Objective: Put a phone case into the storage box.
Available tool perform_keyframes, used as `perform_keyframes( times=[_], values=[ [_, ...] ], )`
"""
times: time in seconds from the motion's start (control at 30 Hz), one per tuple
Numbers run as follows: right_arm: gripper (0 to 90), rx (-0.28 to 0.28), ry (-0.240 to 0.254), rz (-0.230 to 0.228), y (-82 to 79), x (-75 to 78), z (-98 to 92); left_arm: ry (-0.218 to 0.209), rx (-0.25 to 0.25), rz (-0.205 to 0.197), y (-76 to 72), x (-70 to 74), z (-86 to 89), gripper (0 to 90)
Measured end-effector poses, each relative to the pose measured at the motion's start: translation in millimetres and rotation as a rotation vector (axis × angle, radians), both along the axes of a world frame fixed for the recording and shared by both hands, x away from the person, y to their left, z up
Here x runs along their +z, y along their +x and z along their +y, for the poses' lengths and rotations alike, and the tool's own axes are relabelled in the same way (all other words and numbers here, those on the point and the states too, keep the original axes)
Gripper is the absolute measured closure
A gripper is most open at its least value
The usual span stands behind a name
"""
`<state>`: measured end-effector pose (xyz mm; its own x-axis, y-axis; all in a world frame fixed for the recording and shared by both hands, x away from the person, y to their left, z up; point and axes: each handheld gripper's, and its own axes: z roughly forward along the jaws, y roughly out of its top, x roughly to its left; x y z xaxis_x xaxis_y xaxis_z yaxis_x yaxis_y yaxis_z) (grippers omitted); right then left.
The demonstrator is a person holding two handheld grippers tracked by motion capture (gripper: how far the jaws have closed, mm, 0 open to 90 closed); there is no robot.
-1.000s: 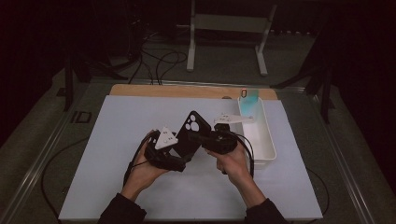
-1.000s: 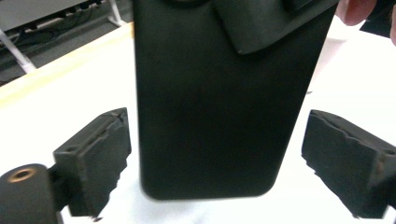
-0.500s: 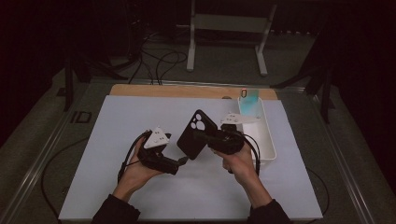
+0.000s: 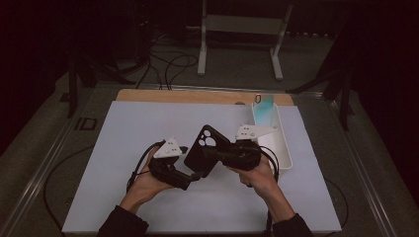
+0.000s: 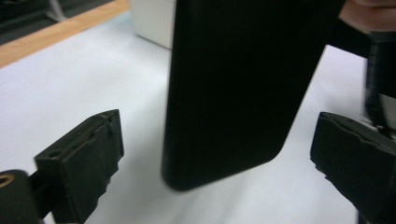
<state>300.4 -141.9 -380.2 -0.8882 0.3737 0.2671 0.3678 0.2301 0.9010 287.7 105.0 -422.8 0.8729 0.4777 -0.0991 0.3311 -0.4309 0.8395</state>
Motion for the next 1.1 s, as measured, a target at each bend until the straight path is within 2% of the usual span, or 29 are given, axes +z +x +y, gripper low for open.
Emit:
perform_keyframes(
  times=[0.2,0.3,0.43,0.53,0.57,0.6,0.73,0.77,0.8,0.87,0.9,0.97,1.0,1.1],
  values=[
    [85.6,0.069,0.003,-0.003,-0.7,-1.7,5.1,-0.034,-0.059,0.011,-1.8,0.6,-3.3,9.8],
    [85.7,0.083,0.008,-0.005,-0.4,-1.9,6.0,-0.049,-0.079,0.015,-2.7,0.8,-3.3,13.2],
    [85.7,0.090,0.000,-0.011,0.5,-2.2,6.7,-0.069,-0.089,0.016,-3.2,1.5,-1.7,24.2],
    [85.7,0.092,0.003,-0.005,1.2,-2.4,6.0,-0.066,-0.084,0.010,-2.7,1.4,-0.3,35.2],
    [85.5,0.088,-0.001,-0.005,1.1,-2.4,5.5,-0.067,-0.088,0.012,-2.4,0.7,0.7,35.2],
    [85.4,0.080,-0.001,-0.015,2.3,-2.0,3.5,-0.064,-0.097,0.013,-2.8,-0.4,1.4,42.7],
    [83.7,0.073,-0.016,-0.020,4.1,-2.7,2.2,-0.054,-0.090,0.013,-2.9,-2.6,1.6,52.4],
    [82.4,0.071,-0.018,-0.023,4.8,-3.4,1.9,-0.045,-0.088,0.007,-3.2,-3.6,1.3,52.4],
    [77.5,0.066,-0.028,-0.030,5.7,-4.0,1.6,-0.033,-0.087,0.004,-3.5,-5.0,0.6,58.2],
    [75.7,0.061,-0.029,-0.031,6.0,-4.1,1.4,-0.029,-0.089,0.003,-3.5,-5.6,0.3,60.5],
    [68.9,0.046,-0.034,-0.030,7.1,-4.3,1.2,-0.016,-0.085,-0.003,-4.1,-6.5,-0.7,66.9],
    [67.2,0.045,-0.037,-0.033,7.8,-4.5,0.9,-0.012,-0.083,-0.003,-3.9,-6.8,-0.8,68.5],
    [61.6,0.031,-0.046,-0.039,8.8,-4.8,0.7,-0.017,-0.076,0.002,-3.5,-7.5,-0.3,74.2],
    [57.0,0.030,-0.044,-0.038,9.3,-5.2,0.7,-0.017,-0.069,0.004,-3.7,-8.7,-1.2,77.9]
  ],
)
